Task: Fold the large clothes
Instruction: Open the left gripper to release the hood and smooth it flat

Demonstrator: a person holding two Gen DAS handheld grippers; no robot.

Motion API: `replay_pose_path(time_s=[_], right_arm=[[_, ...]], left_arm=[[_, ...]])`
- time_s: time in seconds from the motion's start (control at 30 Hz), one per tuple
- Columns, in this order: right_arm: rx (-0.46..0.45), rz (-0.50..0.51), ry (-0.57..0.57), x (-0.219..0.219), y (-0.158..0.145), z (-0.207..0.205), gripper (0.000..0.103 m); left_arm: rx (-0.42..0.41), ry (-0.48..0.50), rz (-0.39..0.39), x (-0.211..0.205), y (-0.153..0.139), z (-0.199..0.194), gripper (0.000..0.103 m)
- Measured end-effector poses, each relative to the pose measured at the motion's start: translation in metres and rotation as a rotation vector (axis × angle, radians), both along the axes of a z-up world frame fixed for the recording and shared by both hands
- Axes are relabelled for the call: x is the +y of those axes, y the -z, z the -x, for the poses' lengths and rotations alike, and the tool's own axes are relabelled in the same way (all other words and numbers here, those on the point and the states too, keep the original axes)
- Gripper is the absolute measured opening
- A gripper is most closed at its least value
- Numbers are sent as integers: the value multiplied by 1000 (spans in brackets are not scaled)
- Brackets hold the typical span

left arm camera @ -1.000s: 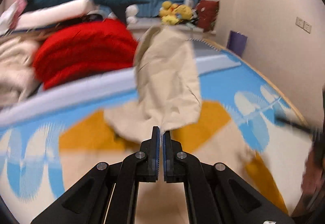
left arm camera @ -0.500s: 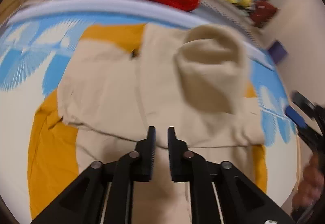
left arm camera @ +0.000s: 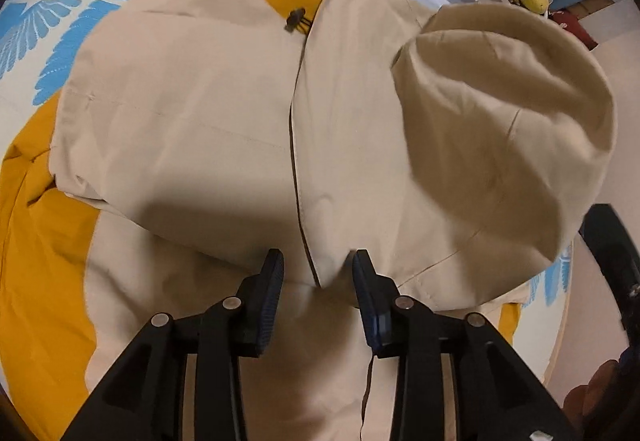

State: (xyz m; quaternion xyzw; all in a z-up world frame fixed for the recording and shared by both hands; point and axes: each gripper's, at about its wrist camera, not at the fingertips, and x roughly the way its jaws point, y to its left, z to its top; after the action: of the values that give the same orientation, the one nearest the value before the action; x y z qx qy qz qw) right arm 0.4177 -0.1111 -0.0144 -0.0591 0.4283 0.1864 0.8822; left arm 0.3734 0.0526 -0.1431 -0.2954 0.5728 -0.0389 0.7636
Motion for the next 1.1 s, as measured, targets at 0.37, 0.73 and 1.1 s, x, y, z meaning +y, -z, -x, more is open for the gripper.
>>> replay_pose_path(time_s=[0.37,0.73,1.1], right_arm=[[40,-241,127,-48,1,-6,2],[301,-284,545,-115,63,-9,2],[291,-190,574,-117,64,-20,28]], left_arm=[[-245,-3,-64,-5,-68,8,0],[-172,12,-96,-1,-62,2,0],[-53,-36,96,11,-21,-1,32]])
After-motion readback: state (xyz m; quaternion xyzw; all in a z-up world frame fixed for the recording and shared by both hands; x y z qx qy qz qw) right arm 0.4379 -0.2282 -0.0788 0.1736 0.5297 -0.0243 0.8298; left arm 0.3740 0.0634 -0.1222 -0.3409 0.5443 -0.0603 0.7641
